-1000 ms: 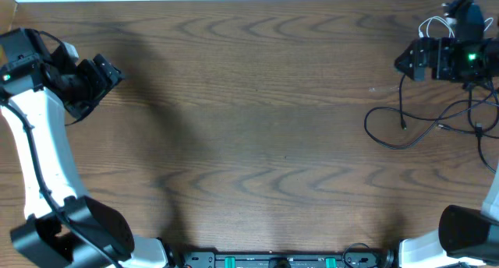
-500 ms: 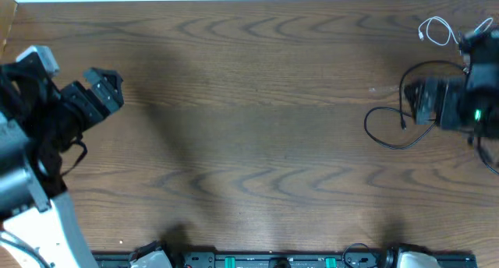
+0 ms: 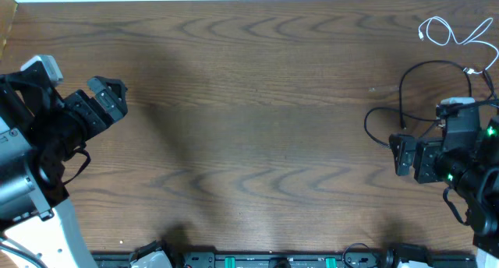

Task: Untangle cables

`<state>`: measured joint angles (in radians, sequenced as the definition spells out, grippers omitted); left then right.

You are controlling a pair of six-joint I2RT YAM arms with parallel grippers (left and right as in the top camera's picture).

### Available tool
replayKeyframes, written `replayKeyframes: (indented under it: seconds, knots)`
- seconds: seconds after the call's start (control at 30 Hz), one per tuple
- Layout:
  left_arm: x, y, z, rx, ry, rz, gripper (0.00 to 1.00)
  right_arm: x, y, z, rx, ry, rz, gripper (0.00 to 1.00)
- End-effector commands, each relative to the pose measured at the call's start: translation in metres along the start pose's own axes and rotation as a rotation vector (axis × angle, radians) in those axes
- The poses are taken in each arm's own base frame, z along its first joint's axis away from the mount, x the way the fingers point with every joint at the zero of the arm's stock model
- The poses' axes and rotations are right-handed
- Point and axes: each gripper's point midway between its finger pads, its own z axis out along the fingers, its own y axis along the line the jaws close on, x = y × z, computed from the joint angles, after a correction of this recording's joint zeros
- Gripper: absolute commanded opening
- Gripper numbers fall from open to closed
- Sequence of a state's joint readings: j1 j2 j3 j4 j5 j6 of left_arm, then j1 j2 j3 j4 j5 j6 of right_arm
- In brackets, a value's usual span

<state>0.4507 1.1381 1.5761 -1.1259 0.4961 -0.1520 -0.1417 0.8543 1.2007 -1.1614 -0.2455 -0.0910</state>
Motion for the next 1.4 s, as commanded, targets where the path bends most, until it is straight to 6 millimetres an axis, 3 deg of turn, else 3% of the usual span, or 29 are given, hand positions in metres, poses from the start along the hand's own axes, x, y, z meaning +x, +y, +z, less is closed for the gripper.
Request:
replayKeyframes:
  seconds: [0.0, 0.2, 0.5, 1.1, 1.37]
  knots:
    - [0.001, 0.001, 0.003, 0.005, 0.015, 0.01, 1.0, 0.0, 0.002, -0.002, -0.002, -0.009, -0.021, 0.99]
    - [0.001, 0.002, 0.006, 0.004, 0.022, 0.007, 1.0, 0.001, 0.002, -0.002, -0.004, -0.006, 0.008, 0.99]
    - [0.001, 0.002, 0.006, 0.003, 0.021, 0.007, 1.0, 0.004, 0.002, -0.002, -0.004, 0.007, 0.261, 0.99]
    - [0.001, 0.002, 0.006, 0.003, 0.021, 0.007, 1.0, 0.014, 0.002, -0.003, 0.006, 0.044, 0.261, 0.99]
    - [0.001, 0.002, 0.006, 0.003, 0.021, 0.007, 1.0, 0.001, -0.001, -0.005, 0.01, -0.178, 0.207, 0.99]
